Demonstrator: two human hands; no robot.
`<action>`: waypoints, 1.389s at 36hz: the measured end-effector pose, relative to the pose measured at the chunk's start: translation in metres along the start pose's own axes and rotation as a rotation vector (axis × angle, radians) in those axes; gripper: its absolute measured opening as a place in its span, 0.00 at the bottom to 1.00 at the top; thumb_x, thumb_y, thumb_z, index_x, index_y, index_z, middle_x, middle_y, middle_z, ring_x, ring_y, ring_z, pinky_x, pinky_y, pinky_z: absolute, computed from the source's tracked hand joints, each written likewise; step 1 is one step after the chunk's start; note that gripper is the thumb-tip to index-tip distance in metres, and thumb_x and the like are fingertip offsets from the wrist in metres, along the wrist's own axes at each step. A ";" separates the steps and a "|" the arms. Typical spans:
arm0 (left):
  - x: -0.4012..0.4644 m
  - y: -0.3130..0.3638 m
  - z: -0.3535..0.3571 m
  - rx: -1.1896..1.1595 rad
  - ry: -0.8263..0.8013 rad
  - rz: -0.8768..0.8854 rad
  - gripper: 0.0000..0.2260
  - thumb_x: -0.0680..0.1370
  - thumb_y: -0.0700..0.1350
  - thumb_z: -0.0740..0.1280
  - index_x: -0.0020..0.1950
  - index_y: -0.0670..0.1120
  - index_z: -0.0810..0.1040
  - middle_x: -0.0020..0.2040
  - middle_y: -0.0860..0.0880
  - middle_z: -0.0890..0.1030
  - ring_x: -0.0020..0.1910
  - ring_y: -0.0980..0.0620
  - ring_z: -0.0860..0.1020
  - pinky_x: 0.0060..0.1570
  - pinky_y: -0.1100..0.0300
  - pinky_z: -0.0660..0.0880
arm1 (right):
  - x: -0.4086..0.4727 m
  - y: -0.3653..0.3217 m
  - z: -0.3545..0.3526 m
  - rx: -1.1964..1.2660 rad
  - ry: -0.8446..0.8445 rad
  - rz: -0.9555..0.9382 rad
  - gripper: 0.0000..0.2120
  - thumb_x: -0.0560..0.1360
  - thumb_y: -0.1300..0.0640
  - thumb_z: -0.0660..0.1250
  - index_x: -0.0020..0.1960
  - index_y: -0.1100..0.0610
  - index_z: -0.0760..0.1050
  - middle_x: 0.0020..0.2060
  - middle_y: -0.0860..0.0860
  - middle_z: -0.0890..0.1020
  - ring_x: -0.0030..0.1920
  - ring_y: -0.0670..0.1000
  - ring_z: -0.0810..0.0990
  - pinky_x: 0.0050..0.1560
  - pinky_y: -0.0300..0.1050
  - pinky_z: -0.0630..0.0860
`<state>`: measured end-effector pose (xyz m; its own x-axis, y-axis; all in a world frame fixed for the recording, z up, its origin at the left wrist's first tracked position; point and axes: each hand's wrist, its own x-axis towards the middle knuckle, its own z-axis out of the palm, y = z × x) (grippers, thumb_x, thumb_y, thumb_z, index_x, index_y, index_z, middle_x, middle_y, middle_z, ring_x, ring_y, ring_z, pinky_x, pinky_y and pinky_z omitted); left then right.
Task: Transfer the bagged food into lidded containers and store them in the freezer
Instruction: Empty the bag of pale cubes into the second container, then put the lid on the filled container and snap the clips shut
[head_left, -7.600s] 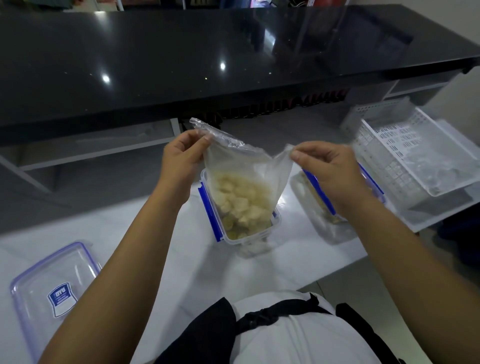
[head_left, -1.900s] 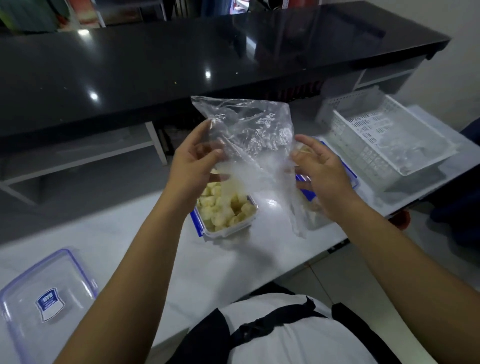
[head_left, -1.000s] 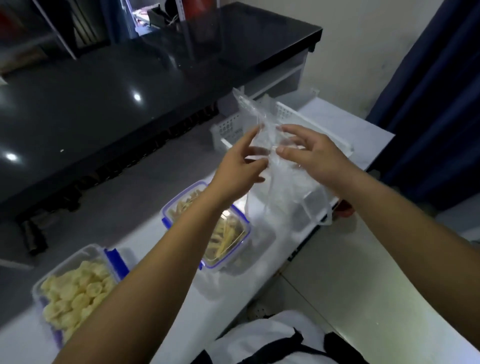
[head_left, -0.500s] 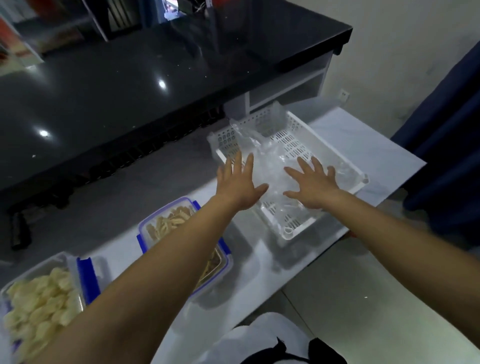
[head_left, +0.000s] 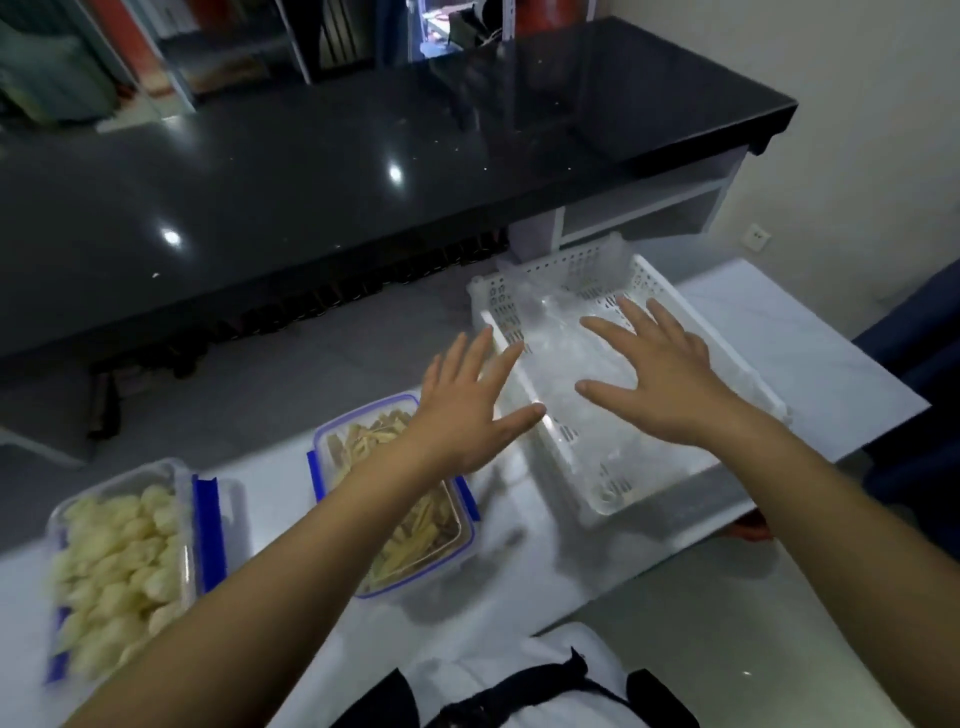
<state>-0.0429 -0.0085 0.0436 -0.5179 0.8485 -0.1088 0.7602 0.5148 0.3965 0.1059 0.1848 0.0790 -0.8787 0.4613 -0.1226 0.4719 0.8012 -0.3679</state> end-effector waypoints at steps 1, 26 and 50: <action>-0.014 -0.006 -0.004 -0.013 0.033 -0.022 0.35 0.78 0.72 0.53 0.81 0.63 0.45 0.82 0.54 0.38 0.80 0.50 0.35 0.77 0.45 0.37 | -0.006 -0.012 -0.001 0.024 0.030 -0.047 0.36 0.74 0.29 0.58 0.78 0.34 0.52 0.82 0.45 0.47 0.81 0.51 0.41 0.77 0.62 0.45; -0.428 -0.122 0.005 -0.464 0.555 -1.241 0.39 0.71 0.70 0.59 0.79 0.65 0.49 0.82 0.57 0.44 0.81 0.54 0.41 0.77 0.51 0.44 | -0.095 -0.341 0.166 0.038 -0.570 -0.898 0.33 0.77 0.30 0.56 0.79 0.35 0.50 0.81 0.42 0.46 0.80 0.48 0.37 0.79 0.56 0.41; -0.595 -0.408 -0.050 -0.749 0.594 -1.335 0.36 0.79 0.60 0.67 0.82 0.52 0.54 0.82 0.46 0.54 0.80 0.44 0.55 0.77 0.44 0.56 | -0.139 -0.664 0.365 0.256 -0.815 -0.440 0.40 0.75 0.46 0.70 0.81 0.42 0.51 0.76 0.52 0.66 0.73 0.58 0.68 0.69 0.56 0.70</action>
<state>-0.0645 -0.7296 -0.0080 -0.8152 -0.3751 -0.4413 -0.5781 0.4791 0.6605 -0.1120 -0.5505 0.0040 -0.7988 -0.3453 -0.4927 0.1425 0.6870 -0.7125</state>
